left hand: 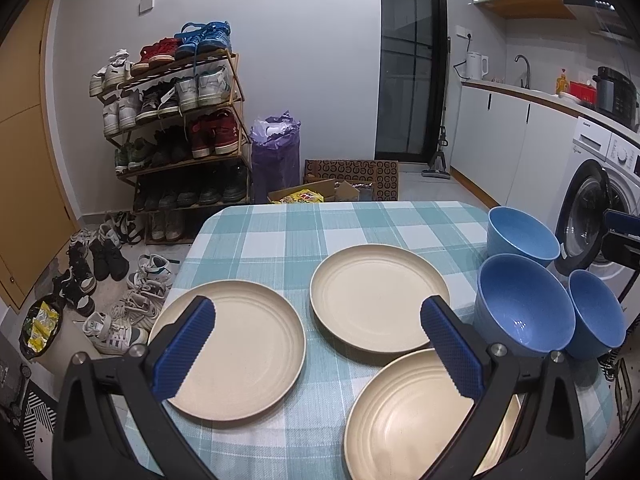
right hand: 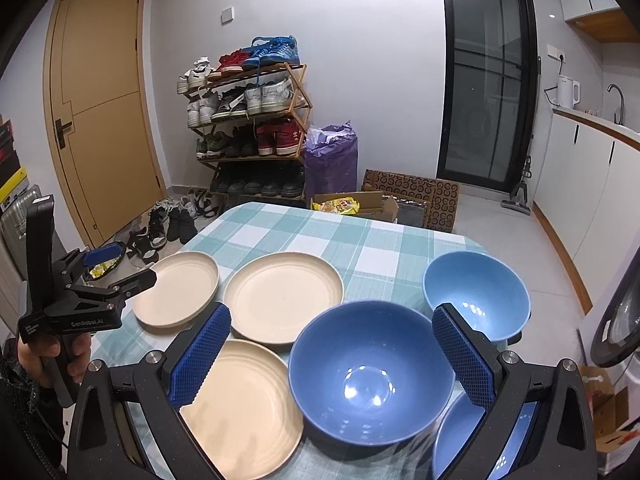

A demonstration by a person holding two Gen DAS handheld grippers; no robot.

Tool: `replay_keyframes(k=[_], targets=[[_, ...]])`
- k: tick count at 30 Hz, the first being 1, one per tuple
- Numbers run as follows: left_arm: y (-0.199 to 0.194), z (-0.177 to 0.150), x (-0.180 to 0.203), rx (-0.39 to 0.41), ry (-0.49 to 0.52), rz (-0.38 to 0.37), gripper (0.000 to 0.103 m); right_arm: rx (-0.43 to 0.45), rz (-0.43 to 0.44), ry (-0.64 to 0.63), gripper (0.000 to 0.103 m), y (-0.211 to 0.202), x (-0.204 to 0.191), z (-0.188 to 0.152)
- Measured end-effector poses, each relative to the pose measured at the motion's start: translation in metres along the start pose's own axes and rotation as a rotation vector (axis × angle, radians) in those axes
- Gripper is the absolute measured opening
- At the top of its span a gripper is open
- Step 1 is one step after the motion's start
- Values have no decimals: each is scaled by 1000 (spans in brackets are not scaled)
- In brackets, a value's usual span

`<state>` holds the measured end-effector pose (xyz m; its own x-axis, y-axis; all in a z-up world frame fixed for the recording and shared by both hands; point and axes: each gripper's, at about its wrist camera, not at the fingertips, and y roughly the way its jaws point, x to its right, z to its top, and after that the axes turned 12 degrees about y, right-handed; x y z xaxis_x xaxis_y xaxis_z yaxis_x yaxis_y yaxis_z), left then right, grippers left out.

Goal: Organize plates and bowls
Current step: 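Move both grippers to the large cream plate and close them on opposite rims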

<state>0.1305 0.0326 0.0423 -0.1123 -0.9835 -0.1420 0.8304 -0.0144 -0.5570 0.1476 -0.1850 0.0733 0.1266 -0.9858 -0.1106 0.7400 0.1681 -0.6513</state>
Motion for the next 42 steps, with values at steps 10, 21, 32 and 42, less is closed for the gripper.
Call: replay_keyframes(k=[10, 21, 32, 42], targets=[[21, 14, -2, -24, 3, -16, 103, -45, 17, -10, 103, 25, -8, 20], [43, 18, -4, -50, -1, -35, 103, -77, 25, 2, 103, 47, -11, 38], [62, 21, -10, -76, -3, -38, 103, -113, 31, -1, 103, 75, -18, 56], [88, 15, -12, -121, -16, -58, 103, -192, 14, 19, 103, 118, -18, 61]])
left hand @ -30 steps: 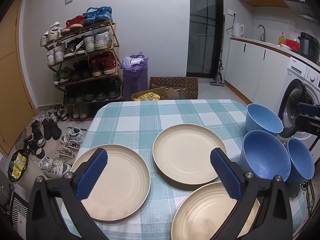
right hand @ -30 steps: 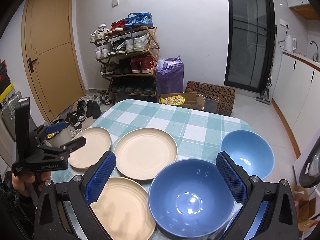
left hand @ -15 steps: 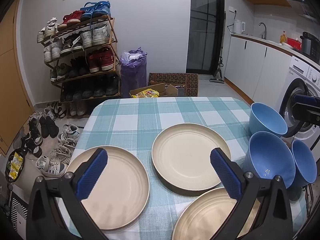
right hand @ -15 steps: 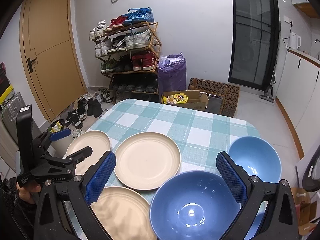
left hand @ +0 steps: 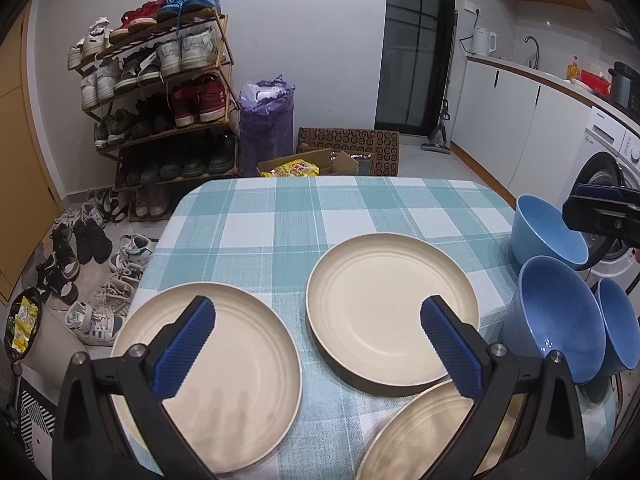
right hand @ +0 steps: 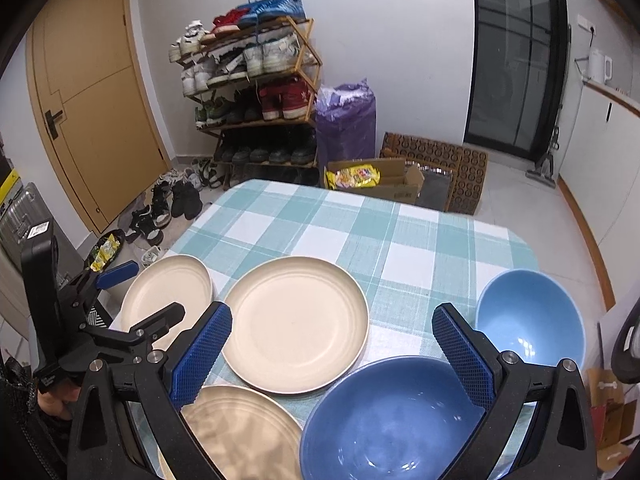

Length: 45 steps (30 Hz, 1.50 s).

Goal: Organize plates and bowls
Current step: 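Move both grippers to the large cream plate and close them on opposite rims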

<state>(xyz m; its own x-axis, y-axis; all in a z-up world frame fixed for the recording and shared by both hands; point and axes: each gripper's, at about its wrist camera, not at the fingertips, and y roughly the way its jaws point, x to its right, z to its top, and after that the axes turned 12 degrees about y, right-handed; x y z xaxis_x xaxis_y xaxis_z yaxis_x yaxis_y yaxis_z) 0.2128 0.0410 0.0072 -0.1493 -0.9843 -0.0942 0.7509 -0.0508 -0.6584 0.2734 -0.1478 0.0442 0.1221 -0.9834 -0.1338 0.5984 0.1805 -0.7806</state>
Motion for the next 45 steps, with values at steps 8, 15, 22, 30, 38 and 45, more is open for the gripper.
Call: replay_keyframes(k=[8, 15, 22, 30, 38, 45], targets=[[23, -5, 3, -41, 5, -13, 103, -74, -9, 25, 103, 38, 7, 4], [38, -7, 6, -72, 22, -20, 103, -165, -16, 34, 100, 74, 10, 3], [43, -9, 2, -73, 11, -53, 93, -219, -28, 39, 96, 96, 16, 2], [51, -14, 4, -97, 29, -93, 62, -271, -16, 35, 84, 115, 18, -1], [55, -15, 10, -110, 37, -145, 46, -314, -9, 27, 77, 129, 17, -4], [65, -15, 14, -149, 43, -161, 45, -357, -20, 40, 74, 141, 19, -5]])
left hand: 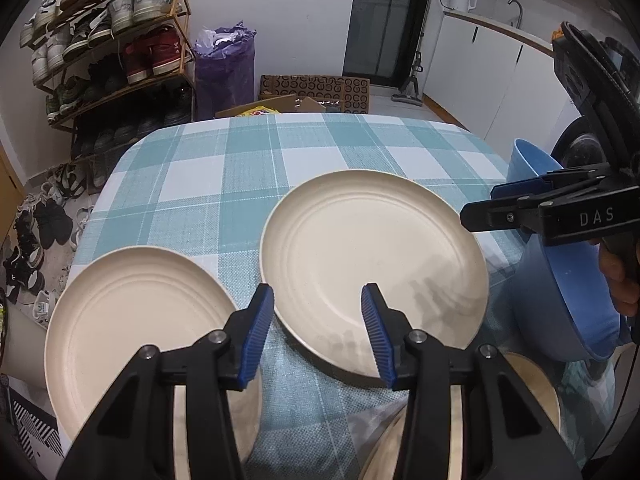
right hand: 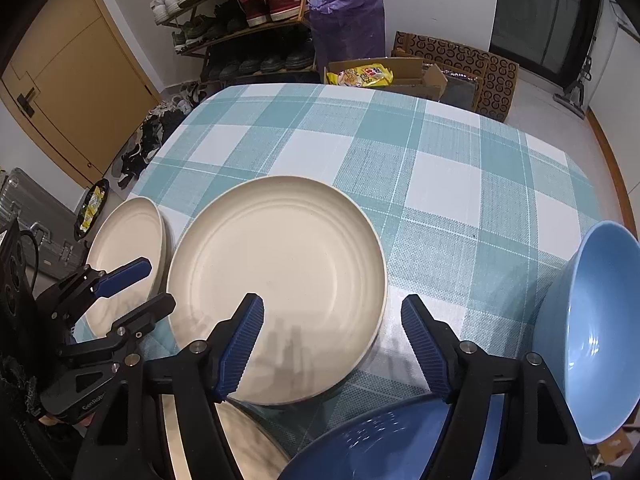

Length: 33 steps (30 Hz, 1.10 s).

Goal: Organize plates and bowls
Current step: 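Lift the large cream plate off the table with both grippers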

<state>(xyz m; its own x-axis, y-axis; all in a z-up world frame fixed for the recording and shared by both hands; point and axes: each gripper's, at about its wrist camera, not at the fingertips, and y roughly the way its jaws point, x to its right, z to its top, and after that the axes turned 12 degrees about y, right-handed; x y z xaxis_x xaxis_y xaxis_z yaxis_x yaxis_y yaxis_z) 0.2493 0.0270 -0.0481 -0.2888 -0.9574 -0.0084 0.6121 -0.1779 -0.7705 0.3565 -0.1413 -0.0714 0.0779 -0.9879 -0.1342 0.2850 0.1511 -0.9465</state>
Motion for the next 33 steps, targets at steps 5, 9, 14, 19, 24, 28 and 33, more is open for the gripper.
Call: replay_keyframes(k=[5, 9, 14, 19, 24, 28, 33], targets=[[8, -1, -3, -28, -21, 3, 45, -27, -18, -2, 74, 7, 0, 1], [14, -1, -3, -47, -18, 6, 45, -48, -26, 16, 71, 13, 4, 5], [19, -1, -1, -70, -9, 6, 45, -89, -16, 53, 68, 24, 10, 10], [21, 0, 1, -81, 2, 14, 45, -120, -21, 53, 66, 34, 10, 13], [23, 2, 2, -87, 17, 20, 45, -147, -24, 48, 60, 43, 8, 12], [24, 3, 2, -86, 15, 21, 45, -155, -31, 47, 58, 45, 8, 11], [25, 5, 5, -83, 21, -14, 45, -154, -27, 47, 58, 44, 7, 11]])
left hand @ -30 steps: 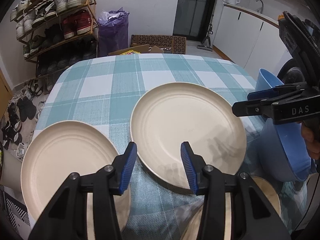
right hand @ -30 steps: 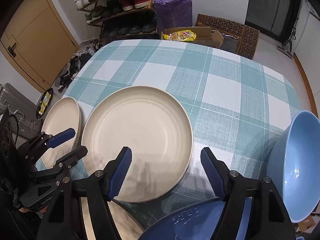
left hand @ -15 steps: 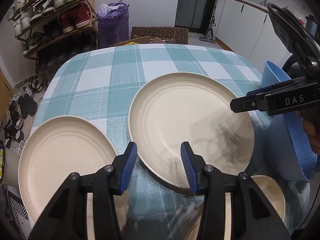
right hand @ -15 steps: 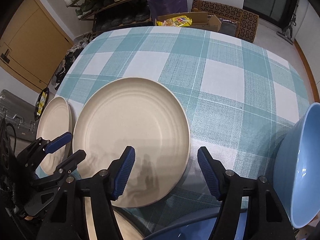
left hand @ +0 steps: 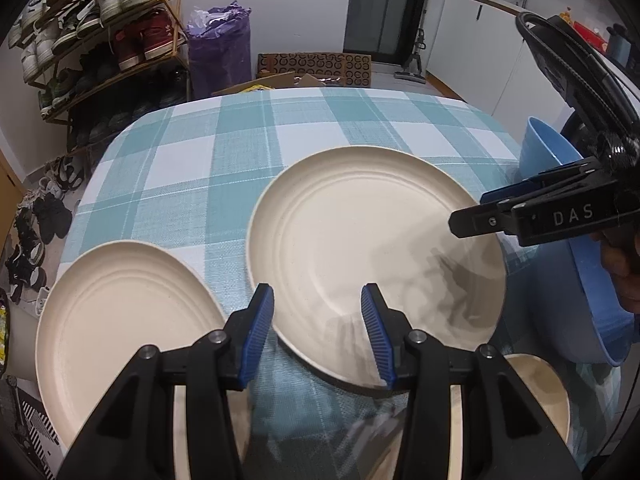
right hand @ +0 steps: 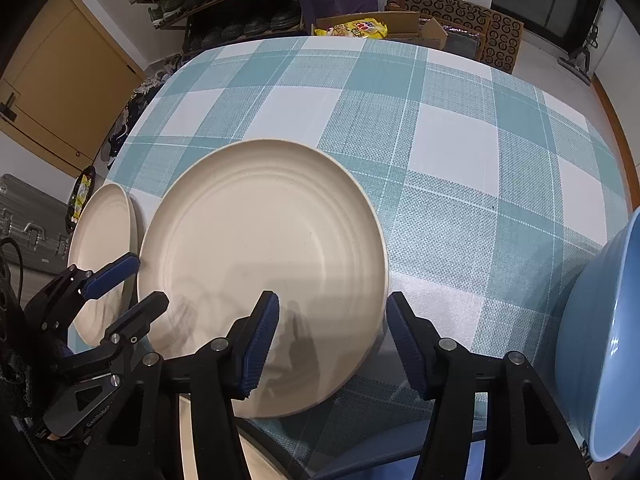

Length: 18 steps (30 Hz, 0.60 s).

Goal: Organize plates and bowls
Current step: 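Lift the large cream plate off the table with both grippers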

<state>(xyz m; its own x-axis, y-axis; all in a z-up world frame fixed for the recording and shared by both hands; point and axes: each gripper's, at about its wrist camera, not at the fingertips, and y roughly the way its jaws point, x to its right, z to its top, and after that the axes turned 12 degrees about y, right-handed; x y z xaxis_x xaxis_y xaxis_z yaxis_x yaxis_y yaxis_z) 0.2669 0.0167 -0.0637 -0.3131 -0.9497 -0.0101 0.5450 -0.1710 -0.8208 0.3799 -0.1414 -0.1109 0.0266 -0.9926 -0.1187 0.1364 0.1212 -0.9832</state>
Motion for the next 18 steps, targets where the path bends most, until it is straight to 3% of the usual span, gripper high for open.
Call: replay_keyframes(k=[2, 9, 18], targets=[[2, 0, 4, -8, 6, -24, 44, 1, -2, 1, 58, -1, 1, 0], [-8, -1, -7, 12, -13, 32, 44, 1, -4, 4, 58, -1, 5, 0], [6, -4, -16, -22, -46, 28, 38, -3, 0, -5, 58, 1, 3, -1]])
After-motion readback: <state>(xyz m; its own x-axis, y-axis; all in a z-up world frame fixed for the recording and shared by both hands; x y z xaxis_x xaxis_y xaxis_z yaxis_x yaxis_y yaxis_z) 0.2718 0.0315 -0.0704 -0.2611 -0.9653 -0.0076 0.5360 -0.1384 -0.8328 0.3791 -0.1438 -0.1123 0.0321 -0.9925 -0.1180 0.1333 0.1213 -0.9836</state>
